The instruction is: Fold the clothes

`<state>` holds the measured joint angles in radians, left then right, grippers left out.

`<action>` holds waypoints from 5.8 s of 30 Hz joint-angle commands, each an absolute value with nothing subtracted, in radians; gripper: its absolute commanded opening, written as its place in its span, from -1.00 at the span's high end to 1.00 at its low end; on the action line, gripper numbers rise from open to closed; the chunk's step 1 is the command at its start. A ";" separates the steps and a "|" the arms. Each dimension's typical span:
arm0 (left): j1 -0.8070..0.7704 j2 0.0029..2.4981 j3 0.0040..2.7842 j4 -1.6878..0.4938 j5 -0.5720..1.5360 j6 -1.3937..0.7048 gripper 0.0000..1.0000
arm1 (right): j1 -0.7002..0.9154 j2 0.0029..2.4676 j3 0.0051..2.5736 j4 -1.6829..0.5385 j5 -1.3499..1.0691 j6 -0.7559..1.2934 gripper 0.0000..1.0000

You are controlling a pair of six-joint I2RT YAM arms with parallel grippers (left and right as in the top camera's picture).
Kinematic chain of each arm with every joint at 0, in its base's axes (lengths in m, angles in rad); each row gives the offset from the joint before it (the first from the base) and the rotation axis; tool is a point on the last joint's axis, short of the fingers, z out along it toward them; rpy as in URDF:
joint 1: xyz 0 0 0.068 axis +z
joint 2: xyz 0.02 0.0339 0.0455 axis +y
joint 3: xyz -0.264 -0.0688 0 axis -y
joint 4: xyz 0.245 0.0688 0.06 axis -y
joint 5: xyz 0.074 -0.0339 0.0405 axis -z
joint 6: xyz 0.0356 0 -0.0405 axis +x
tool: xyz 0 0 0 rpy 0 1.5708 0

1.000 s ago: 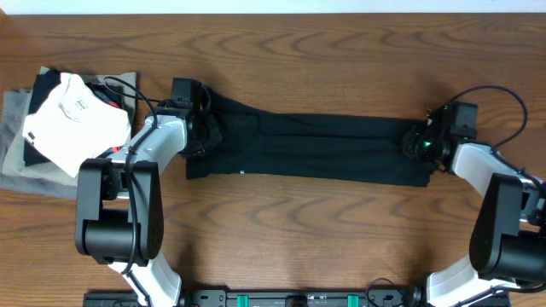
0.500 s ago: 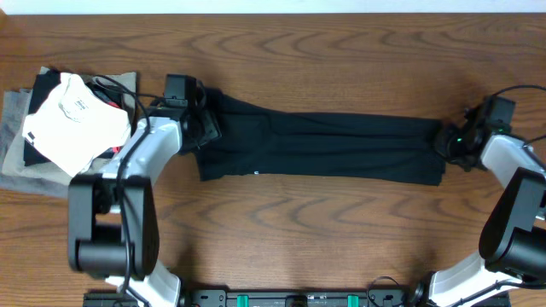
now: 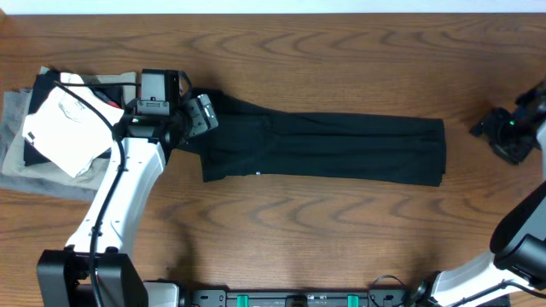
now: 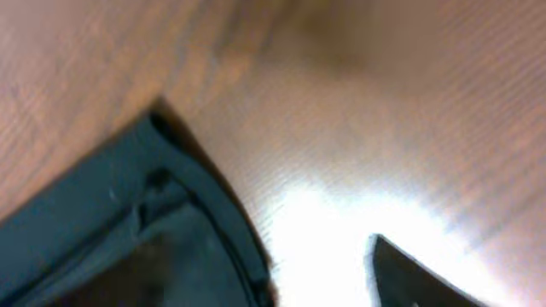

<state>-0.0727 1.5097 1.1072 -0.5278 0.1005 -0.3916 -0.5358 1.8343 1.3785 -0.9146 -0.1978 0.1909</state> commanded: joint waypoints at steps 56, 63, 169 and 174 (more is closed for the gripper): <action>-0.067 1.509 1.103 -0.579 0.088 -0.385 -0.95 | -0.597 2.230 1.209 -0.878 -0.635 -0.309 -0.10; -0.067 1.509 1.103 -0.579 0.088 -0.385 -0.95 | -0.595 2.230 1.212 -0.846 -0.564 -0.243 0.92; -0.067 1.510 1.096 -0.586 0.088 -0.385 -0.96 | -0.149 1.994 1.613 -1.125 -0.251 0.040 0.34; -0.067 1.510 1.096 -0.587 0.088 -0.385 -0.96 | -0.122 1.996 1.512 -1.008 -0.352 0.049 0.98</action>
<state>-0.0727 1.5097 1.1072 -0.5812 0.1005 -0.3916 -0.1425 1.9949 1.5631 -1.0393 -0.2485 0.0662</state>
